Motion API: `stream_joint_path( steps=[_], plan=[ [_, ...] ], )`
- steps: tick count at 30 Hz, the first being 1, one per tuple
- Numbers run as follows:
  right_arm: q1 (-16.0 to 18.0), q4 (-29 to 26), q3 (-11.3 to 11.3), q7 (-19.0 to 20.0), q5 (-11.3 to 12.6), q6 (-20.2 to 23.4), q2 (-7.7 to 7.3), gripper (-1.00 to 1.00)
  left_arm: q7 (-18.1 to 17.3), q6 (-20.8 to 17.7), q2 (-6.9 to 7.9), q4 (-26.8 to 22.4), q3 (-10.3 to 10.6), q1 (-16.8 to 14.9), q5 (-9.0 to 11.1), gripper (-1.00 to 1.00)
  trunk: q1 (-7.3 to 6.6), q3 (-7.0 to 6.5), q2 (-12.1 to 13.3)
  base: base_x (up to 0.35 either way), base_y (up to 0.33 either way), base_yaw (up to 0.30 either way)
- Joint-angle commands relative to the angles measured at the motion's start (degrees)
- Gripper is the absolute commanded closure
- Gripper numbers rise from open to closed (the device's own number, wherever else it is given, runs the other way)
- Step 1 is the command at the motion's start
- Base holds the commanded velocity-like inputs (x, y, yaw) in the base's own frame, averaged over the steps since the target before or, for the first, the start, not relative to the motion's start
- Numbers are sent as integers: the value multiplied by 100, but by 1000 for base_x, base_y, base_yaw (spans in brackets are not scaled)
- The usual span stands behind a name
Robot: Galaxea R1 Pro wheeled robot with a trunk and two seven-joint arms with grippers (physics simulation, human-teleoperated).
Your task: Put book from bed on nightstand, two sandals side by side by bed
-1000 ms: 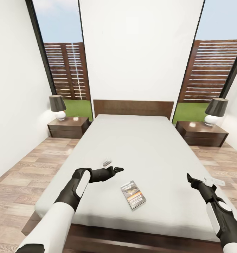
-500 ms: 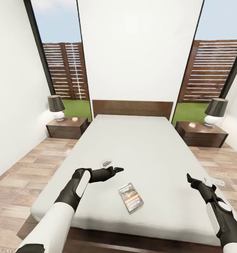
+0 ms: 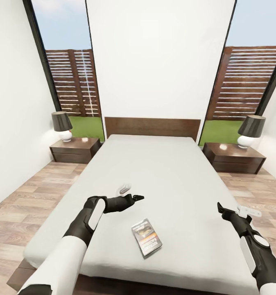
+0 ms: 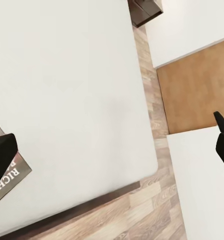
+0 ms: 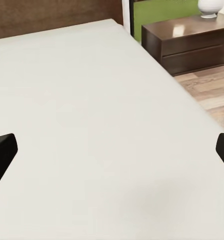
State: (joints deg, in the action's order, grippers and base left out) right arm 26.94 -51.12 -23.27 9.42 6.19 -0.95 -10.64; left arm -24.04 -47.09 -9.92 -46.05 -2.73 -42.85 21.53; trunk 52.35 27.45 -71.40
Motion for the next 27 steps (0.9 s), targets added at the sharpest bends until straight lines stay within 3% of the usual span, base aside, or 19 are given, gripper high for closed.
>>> stream_joint_path(
  steps=[1, 10, 22, 27],
  plan=[
    [6, 5, -11, 42, 16, -10, 0, -100, -22, -37, -7, -1, -27, -4, -9, -100, 0, 6, -3, 100, -108, 0],
    [4, 13, -17, 42, -343, -10, 0, -100, -22, -37, -7, -1, -26, -4, -9, -100, 0, 6, -3, 166, -172, 0],
    [4, 14, -11, 42, -382, -10, 0, -100, -22, -40, -7, -3, -26, -4, -2, -100, 0, 6, -3, 11, -12, 0],
    [4, 16, -11, 42, -382, -10, 0, -100, -22, -42, -7, -3, -26, -4, 0, -100, 110, 96, -204, 0, 0, 0]
  ],
)
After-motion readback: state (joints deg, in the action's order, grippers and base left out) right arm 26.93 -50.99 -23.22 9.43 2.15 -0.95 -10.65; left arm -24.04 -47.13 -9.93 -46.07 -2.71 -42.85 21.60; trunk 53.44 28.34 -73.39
